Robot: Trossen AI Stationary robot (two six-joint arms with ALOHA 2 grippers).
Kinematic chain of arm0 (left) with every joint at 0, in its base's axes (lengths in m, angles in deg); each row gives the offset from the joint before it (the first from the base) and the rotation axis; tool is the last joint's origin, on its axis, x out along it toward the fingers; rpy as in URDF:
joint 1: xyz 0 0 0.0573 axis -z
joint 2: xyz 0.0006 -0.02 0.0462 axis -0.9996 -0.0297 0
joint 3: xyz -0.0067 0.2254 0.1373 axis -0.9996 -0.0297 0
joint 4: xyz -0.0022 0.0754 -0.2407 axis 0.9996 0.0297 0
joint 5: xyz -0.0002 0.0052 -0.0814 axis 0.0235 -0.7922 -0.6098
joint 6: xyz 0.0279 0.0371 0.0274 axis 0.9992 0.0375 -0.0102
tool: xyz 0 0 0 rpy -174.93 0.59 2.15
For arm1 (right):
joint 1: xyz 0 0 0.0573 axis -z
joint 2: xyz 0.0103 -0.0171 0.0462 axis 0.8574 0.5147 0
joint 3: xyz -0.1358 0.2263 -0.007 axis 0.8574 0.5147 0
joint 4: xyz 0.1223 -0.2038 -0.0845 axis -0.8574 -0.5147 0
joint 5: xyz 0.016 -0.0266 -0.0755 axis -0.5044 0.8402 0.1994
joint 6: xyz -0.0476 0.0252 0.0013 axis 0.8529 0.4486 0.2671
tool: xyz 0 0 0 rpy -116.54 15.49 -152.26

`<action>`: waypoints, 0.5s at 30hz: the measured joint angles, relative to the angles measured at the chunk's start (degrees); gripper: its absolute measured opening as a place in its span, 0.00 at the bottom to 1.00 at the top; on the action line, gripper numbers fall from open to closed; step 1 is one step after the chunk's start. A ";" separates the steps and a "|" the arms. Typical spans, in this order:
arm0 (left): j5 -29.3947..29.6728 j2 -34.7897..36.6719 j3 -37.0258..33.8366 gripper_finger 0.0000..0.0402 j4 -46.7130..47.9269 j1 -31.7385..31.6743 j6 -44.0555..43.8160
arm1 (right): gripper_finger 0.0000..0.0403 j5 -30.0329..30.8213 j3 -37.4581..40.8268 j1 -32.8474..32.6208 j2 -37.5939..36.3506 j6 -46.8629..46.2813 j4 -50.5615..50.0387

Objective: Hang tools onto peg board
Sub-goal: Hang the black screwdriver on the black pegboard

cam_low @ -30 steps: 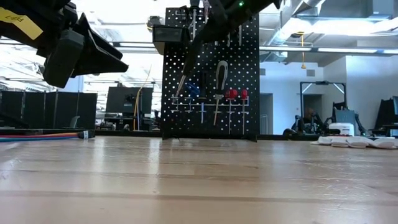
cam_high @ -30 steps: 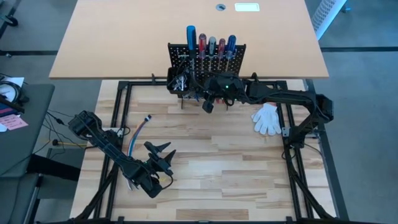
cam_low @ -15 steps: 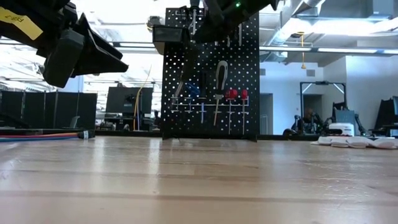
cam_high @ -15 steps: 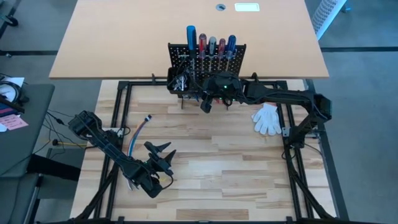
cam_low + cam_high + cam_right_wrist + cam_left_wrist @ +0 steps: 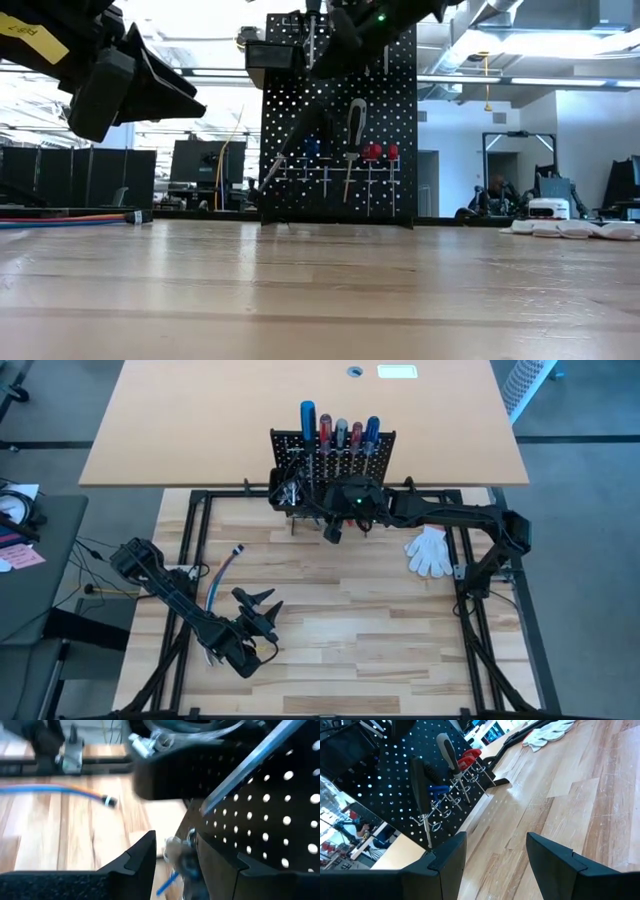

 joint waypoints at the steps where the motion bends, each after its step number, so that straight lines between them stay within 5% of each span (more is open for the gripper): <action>1: 0.00 0.00 0.00 0.50 0.05 0.00 -0.02 | 0.37 0.00 0.00 -0.33 -0.11 1.03 -1.08; 7: 0.00 0.00 0.02 0.50 0.08 0.00 -0.23 | 0.37 -0.02 6.21 -3.62 -0.96 4.09 -0.89; 15: -0.07 0.00 0.00 0.50 0.01 0.00 -0.45 | 0.37 10.56 25.88 -8.93 -1.12 3.08 38.60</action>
